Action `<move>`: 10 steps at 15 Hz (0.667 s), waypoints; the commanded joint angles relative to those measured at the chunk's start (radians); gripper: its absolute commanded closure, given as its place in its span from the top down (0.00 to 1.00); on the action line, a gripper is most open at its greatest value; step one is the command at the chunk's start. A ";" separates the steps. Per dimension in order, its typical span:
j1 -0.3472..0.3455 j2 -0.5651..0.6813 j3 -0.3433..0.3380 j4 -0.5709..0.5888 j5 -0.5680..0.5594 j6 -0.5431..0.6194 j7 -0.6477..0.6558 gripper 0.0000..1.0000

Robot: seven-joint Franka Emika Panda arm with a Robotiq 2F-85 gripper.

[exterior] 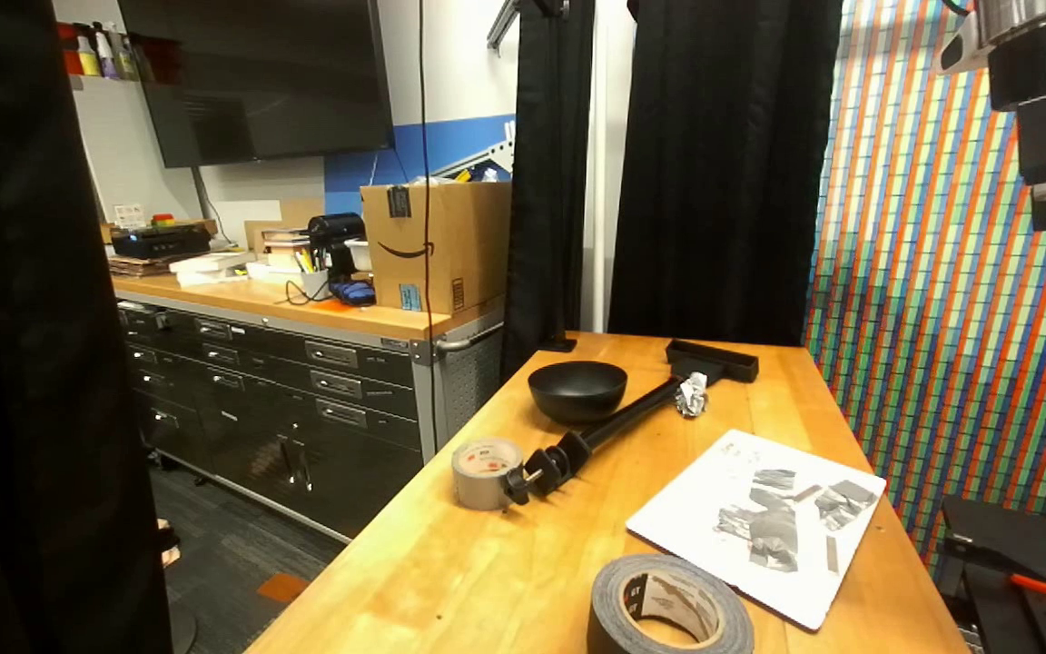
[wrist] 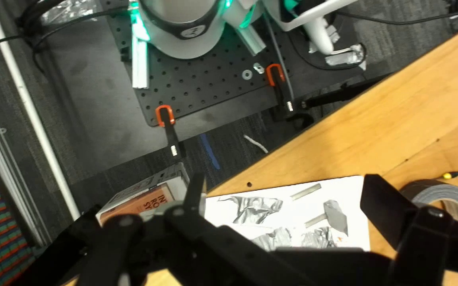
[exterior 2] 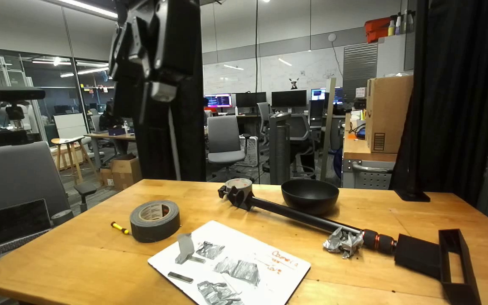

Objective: Put the gray tape in the black bowl

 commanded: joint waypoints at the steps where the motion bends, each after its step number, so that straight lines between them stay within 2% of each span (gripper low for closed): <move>1: 0.004 -0.025 0.081 -0.023 0.193 0.059 0.178 1.00; 4: 0.004 0.007 0.173 -0.019 0.386 0.145 0.344 1.00; 6: 0.001 0.014 0.245 -0.029 0.470 0.257 0.447 1.00; 10: 0.016 0.056 0.355 -0.066 0.491 0.479 0.614 1.00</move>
